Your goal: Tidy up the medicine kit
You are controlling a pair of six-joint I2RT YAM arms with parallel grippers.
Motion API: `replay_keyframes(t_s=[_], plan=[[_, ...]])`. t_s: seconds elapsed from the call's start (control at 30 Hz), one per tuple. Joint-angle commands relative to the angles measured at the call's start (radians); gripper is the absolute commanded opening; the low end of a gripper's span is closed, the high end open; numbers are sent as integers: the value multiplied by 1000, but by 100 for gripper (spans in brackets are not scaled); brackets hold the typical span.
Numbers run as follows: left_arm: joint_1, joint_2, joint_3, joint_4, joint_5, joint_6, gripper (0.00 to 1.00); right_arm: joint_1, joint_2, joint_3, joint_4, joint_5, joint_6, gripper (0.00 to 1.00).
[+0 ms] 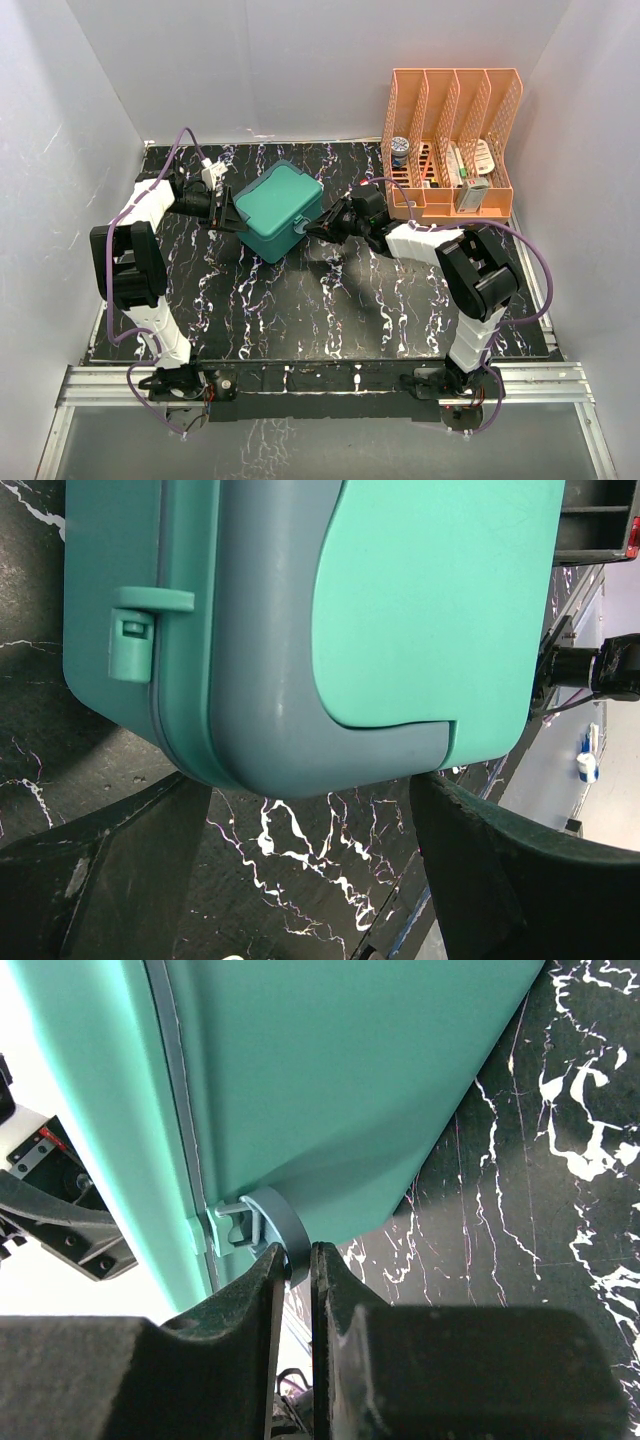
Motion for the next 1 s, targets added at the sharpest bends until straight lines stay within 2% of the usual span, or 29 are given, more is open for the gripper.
replay_keyframes(t_s=[0.0,0.47,0.97], plan=[[-7,-46,-6,1,29,3,78,3,-40,40,28,-1,-17,12],[-6,-43,-14,11,20,-7,78,3,-110,95,-84,0,-84,16],[-7,-36,-10,8,25,-5,78,4,-82,128,-55,-47,-95,21]])
